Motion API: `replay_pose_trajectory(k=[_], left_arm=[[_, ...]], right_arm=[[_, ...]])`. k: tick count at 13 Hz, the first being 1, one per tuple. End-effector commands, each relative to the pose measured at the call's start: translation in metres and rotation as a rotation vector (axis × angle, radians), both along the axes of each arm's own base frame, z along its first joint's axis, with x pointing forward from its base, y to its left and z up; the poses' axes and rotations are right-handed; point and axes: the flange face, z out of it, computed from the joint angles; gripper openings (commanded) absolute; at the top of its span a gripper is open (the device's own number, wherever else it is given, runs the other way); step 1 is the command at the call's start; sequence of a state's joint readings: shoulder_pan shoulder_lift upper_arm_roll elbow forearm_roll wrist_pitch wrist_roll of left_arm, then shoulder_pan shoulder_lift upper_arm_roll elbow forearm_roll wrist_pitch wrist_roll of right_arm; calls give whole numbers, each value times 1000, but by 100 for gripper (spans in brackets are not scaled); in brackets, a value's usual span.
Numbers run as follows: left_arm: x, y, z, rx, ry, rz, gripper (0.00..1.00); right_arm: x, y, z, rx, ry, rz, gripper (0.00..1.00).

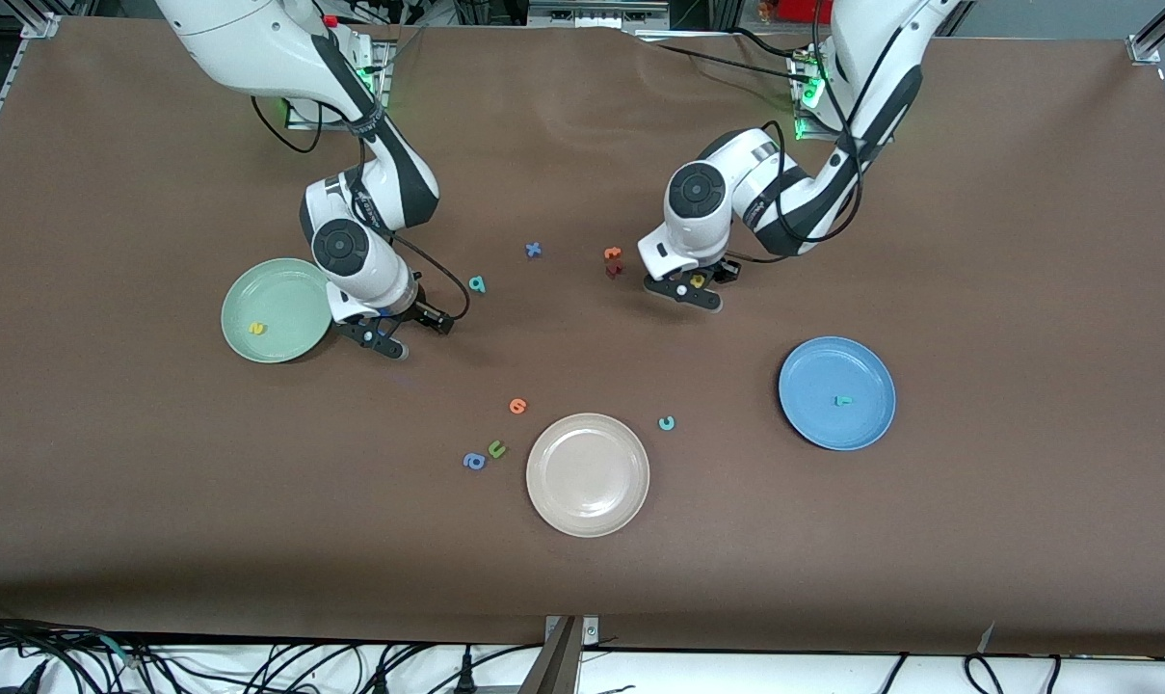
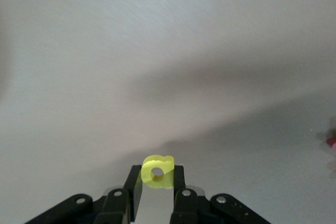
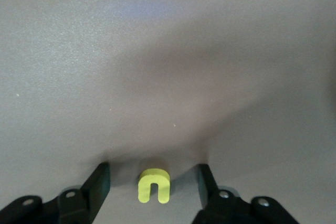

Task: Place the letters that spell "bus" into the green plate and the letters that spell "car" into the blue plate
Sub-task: 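Grasp yellow n with the right gripper while the left gripper grasps yellow a, then drop the n on green while the left gripper drops the a on blue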

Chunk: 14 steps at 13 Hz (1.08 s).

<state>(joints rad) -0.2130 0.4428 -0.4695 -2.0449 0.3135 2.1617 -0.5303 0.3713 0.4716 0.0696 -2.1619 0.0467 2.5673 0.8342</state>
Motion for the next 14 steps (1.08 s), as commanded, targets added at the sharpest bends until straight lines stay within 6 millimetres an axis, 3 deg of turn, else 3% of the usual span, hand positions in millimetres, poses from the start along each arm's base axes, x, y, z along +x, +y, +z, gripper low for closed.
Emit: replay_pose_trajectory(k=[1, 4, 8, 11, 12, 13, 14], left_arm=[[43, 20, 39, 42, 12, -77, 5], [92, 76, 53, -5, 16, -110, 3], [147, 152, 45, -74, 50, -179, 3], [163, 189, 27, -108, 63, -207, 6], [166, 195, 17, -95, 55, -220, 13], [169, 200, 13, -83, 47, -229, 59], [170, 202, 13, -83, 42, -230, 63]], right_arm=[[-9, -3, 3, 2, 0, -20, 69], [-9, -3, 2, 1, 3, -18, 54], [-9, -3, 2, 0, 4, -15, 26], [-9, -3, 1, 0, 7, -9, 8], [-9, -3, 2, 0, 6, -9, 3], [-9, -4, 2, 0, 5, -12, 2], [-9, -3, 2, 0, 7, -10, 2]])
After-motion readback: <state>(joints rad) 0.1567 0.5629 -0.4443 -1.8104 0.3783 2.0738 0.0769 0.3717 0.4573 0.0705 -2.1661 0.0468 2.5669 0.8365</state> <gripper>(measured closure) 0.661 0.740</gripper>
